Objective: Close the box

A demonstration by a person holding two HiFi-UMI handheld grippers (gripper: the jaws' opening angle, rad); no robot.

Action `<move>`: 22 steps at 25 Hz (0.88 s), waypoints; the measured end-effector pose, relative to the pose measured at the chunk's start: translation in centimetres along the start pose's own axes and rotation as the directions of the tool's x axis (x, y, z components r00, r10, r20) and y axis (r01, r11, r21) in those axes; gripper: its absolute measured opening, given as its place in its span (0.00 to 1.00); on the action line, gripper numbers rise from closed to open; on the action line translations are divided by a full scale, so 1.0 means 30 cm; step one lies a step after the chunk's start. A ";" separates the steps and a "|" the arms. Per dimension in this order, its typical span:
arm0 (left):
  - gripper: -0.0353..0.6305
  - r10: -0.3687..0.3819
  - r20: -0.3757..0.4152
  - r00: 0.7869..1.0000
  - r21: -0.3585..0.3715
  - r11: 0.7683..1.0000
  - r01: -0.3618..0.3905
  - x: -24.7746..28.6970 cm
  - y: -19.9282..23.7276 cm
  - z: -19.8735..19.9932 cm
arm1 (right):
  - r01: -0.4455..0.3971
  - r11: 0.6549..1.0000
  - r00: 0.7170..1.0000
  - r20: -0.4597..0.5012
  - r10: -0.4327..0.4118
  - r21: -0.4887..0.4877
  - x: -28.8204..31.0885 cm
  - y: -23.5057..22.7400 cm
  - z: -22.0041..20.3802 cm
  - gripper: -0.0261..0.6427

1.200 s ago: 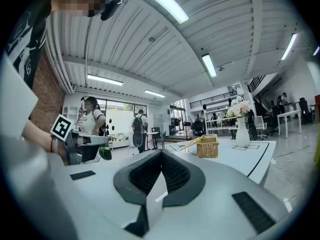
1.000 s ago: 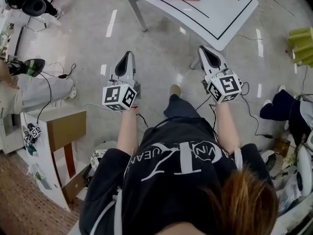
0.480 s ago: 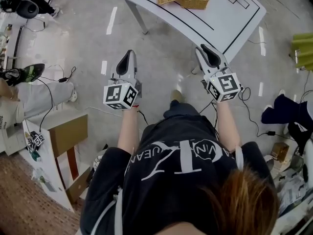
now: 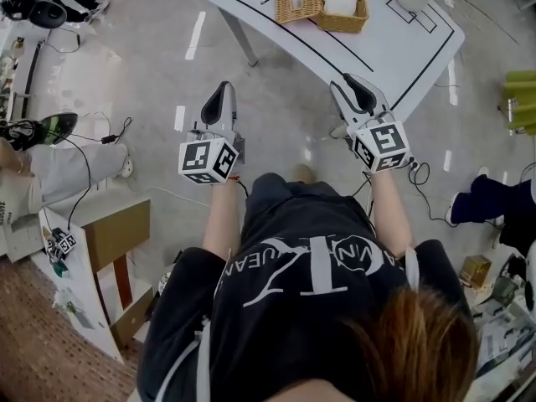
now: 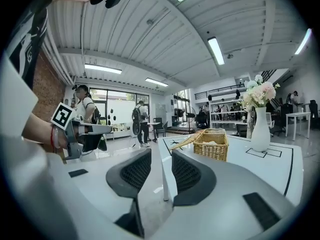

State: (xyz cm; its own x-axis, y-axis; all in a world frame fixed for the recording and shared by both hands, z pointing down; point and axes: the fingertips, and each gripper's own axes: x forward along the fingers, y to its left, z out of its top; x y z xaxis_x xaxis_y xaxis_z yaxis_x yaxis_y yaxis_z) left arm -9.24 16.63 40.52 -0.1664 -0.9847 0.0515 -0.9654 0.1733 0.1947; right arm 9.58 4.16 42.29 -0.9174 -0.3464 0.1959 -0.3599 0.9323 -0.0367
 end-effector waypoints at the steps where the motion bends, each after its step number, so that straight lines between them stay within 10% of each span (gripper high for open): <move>1: 0.07 0.001 0.000 1.000 0.000 1.000 -0.001 0.007 0.005 0.001 | -0.001 1.000 1.000 -0.002 0.001 -0.002 0.010 -0.005 0.000 0.23; 22: 0.07 -0.166 -0.079 0.983 -0.013 0.986 0.166 0.422 0.223 0.025 | 0.087 0.983 0.984 -0.140 -0.111 -0.162 0.408 -0.089 0.011 0.27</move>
State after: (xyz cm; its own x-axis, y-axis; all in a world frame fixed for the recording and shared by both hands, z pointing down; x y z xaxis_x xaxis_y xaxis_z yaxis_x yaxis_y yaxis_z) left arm -17.97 5.29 41.74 0.0127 -0.9953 0.0957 -0.9769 0.0081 0.2137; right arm -0.74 -2.62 44.45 -0.8392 -0.4294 0.3337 -0.4063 0.9029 0.1401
